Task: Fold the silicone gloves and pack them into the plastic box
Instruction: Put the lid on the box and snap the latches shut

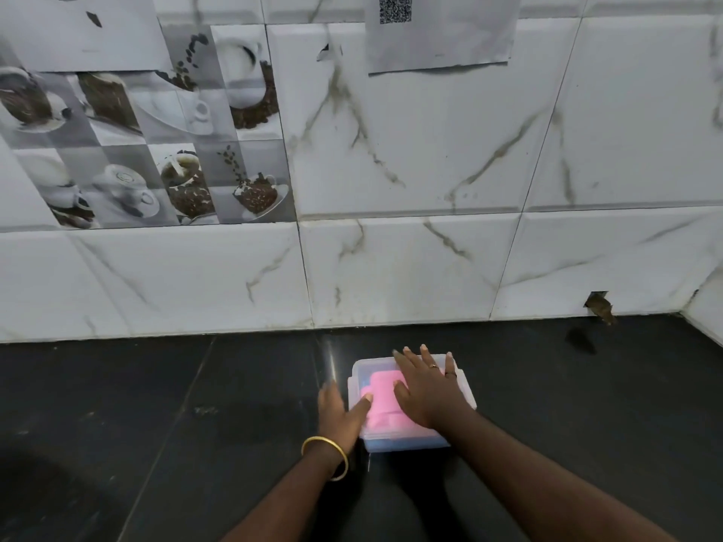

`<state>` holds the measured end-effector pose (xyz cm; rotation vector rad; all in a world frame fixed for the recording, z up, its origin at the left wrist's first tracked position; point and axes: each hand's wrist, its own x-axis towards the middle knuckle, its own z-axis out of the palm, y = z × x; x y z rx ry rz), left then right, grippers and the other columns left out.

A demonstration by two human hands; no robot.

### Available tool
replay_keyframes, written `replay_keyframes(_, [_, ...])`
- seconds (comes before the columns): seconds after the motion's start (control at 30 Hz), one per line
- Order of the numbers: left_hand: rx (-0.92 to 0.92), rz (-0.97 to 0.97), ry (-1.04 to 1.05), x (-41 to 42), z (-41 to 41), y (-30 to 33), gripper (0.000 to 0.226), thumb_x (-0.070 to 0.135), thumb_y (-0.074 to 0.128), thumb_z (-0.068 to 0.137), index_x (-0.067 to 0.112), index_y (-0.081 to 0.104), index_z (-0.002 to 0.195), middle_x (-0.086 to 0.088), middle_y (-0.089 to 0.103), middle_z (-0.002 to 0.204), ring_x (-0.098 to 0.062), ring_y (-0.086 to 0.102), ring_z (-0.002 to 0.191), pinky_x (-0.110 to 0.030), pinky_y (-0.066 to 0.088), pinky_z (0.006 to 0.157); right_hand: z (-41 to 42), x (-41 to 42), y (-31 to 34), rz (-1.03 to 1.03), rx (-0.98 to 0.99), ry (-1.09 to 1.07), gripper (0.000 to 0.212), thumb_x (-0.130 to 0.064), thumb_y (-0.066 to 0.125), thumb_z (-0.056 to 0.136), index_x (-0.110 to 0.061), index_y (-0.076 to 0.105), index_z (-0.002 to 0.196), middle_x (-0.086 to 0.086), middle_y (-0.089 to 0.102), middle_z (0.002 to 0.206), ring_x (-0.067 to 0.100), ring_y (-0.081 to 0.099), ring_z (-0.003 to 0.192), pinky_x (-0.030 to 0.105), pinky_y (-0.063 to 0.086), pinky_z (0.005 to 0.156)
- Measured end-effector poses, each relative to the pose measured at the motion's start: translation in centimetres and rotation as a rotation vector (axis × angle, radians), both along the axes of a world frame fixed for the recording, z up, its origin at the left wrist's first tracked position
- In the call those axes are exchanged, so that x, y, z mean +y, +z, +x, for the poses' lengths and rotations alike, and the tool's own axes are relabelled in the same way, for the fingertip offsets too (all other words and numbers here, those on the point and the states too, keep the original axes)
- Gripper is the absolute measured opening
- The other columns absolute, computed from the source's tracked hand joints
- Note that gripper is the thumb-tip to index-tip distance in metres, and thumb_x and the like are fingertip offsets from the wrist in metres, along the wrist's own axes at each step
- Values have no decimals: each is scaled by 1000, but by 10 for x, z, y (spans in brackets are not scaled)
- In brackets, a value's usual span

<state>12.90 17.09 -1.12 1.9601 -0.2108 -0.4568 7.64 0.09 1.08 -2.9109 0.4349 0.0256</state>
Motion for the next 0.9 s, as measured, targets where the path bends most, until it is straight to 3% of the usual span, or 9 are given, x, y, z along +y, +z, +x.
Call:
replay_keyframes(0.07, [303,-85,46,8,1,-3,67,45,69,83,10,48,136,-3,58,132,-25,57,118,-37,50,92,7,11,2,91,-34,18,58,-45,26,101,-34,9,155,-6,12,164,23,1,152,54,-2,118])
replay_keyframes(0.1, [386,-104,16,11,2,-3,58,48,69,81,10,59,124,-3,70,114,-23,65,102,-34,53,80,9,16,0,118,-36,30,56,-45,25,102,-35,9,155,-7,10,165,23,0,152,52,0,119])
replay_keyframes(0.17, [480,-151,-5,14,5,-4,47,46,72,79,10,68,110,-5,75,97,-22,68,92,-32,54,72,9,23,-7,95,-21,53,55,-44,21,103,-36,8,155,-7,4,165,24,-6,152,51,1,119])
replay_keyframes(0.27, [597,-235,23,15,11,-5,44,33,82,73,7,69,105,-5,77,87,-19,70,81,-30,55,65,8,25,-16,31,-41,48,54,-42,19,103,-37,7,155,-8,1,165,24,-8,152,50,-1,119])
replay_keyframes(0.33, [629,-259,40,16,13,-1,43,27,86,68,9,67,102,-5,77,87,-20,71,82,-33,58,68,9,25,-17,33,-47,38,54,-43,19,102,-39,6,155,-10,1,165,22,-9,152,49,-2,119])
replay_keyframes(0.5, [516,-156,1,15,17,10,52,29,83,72,18,55,114,-5,68,110,-24,66,99,-44,57,88,9,26,-19,12,-28,30,55,-45,17,103,-40,0,154,-10,-3,165,22,-12,151,48,-4,119])
replay_keyframes(0.73, [211,-38,56,-5,-2,12,41,28,53,97,7,44,131,-12,59,127,-23,58,107,-32,48,92,11,29,-17,-6,-24,24,55,-46,17,102,-40,0,154,-10,-4,165,21,-11,151,48,-4,120])
replay_keyframes(0.9, [-6,94,43,-19,-19,17,39,22,40,102,-1,40,134,-19,54,134,-30,54,121,-34,44,102,5,24,-16,-37,-16,39,56,-47,17,102,-38,-1,155,-7,-3,165,24,-10,151,50,-3,120])
